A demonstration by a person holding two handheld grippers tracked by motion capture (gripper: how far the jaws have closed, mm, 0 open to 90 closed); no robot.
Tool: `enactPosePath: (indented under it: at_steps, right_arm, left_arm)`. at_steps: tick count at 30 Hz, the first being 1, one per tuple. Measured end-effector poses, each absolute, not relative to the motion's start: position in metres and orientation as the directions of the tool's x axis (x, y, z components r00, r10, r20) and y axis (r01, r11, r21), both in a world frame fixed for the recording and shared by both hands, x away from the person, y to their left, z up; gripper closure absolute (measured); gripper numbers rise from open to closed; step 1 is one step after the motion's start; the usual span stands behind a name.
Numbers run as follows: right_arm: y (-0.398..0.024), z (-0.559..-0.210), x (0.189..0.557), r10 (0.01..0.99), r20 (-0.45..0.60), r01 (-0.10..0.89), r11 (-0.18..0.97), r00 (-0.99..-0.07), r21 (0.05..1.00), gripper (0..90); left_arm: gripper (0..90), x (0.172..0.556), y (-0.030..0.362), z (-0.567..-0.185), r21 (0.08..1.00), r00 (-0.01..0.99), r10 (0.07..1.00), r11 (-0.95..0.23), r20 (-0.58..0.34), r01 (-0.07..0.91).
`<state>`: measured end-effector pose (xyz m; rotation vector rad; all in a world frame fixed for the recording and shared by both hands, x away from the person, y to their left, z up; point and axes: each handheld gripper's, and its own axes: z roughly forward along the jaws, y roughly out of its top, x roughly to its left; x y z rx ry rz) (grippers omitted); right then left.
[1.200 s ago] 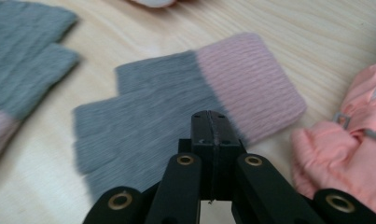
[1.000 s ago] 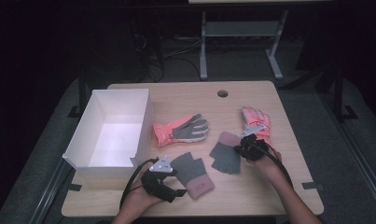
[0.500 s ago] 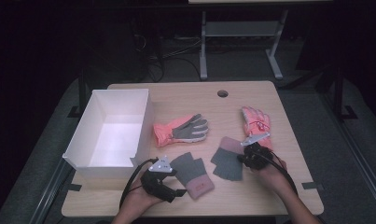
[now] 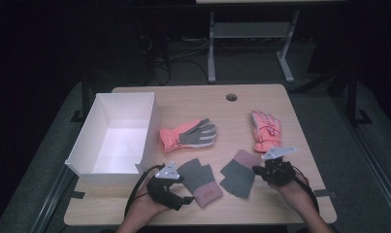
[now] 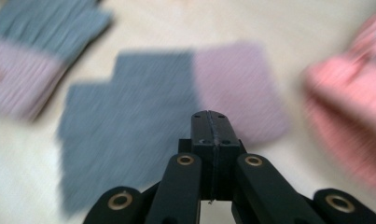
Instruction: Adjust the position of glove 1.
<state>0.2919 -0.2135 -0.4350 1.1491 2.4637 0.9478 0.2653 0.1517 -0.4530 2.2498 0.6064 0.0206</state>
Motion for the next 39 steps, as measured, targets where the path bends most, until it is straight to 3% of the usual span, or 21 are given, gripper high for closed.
enactPosePath:
  at_steps: [10, 16, 25, 39]
  right_arm:
    - [-0.176, -0.441, 0.362, 0.749, 0.002, 0.553, 0.487, -0.663, 0.676, 90.0]
    - [-0.162, -0.451, 0.378, 0.742, -0.023, 0.565, 0.53, -0.67, 0.633, 90.0]
    - [-0.185, -0.454, 0.363, 0.759, -0.022, 0.602, 0.534, -0.651, 0.594, 90.0]
    - [-0.231, -0.451, 0.302, 0.767, -0.003, 0.621, 0.522, -0.642, 0.585, 90.0]
  left_arm:
    - [18.9, 0.265, 0.152, -0.453, 0.708, 0.887, 0.429, -0.572, -0.172, 0.414]
    - [18.9, 0.265, 0.153, -0.453, 0.71, 0.887, 0.428, -0.57, -0.173, 0.414]
    - [19.0, 0.265, 0.152, -0.452, 0.712, 0.886, 0.43, -0.566, -0.175, 0.415]
    - [18.9, 0.265, 0.151, -0.453, 0.707, 0.887, 0.428, -0.574, -0.171, 0.414]
